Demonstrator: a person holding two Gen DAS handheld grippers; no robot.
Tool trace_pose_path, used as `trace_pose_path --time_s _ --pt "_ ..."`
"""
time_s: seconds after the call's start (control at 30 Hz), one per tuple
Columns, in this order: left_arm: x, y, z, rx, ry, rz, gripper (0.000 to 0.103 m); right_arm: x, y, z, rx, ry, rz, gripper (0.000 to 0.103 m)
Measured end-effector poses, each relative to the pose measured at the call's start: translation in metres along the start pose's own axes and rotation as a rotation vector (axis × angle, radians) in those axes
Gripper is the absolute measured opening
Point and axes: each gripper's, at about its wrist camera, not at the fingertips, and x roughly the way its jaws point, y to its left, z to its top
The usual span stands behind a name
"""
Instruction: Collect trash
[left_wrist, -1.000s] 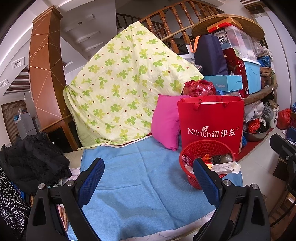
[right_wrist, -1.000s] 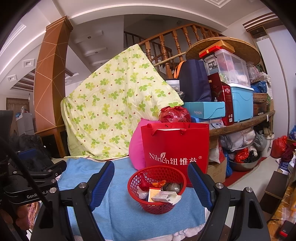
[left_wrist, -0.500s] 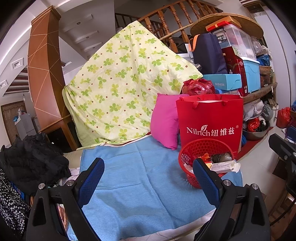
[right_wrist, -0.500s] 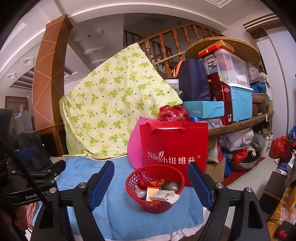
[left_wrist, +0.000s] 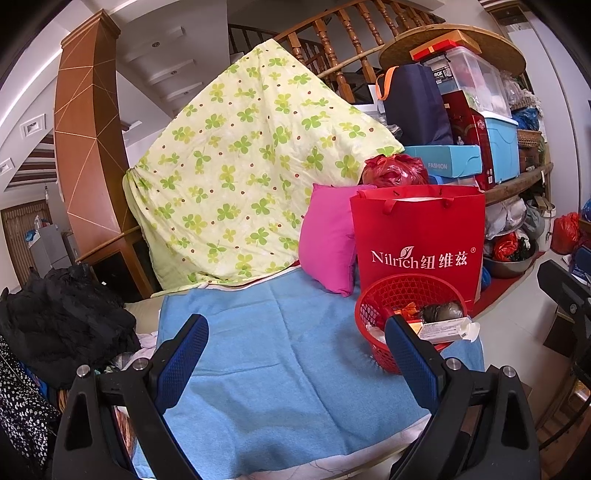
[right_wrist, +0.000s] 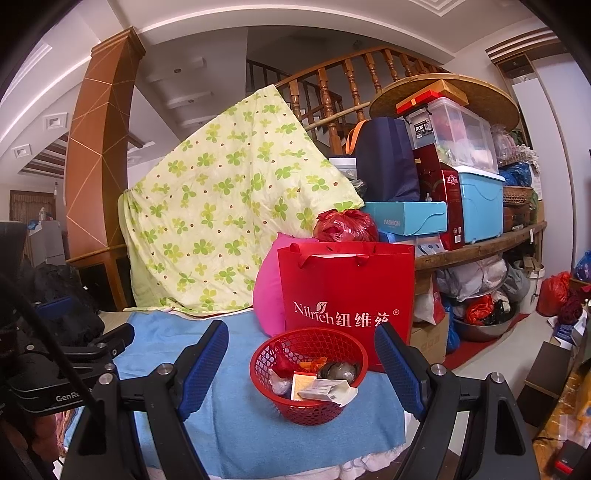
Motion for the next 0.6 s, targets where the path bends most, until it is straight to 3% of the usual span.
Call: trace_pose_path --time_s 0.6 --pt "0.010 -0.009 -0.009 -0.005 0.008 -0.027 0.096 0.030 -0.011 0.005 -0.020 0.038 -0.043 0.084"
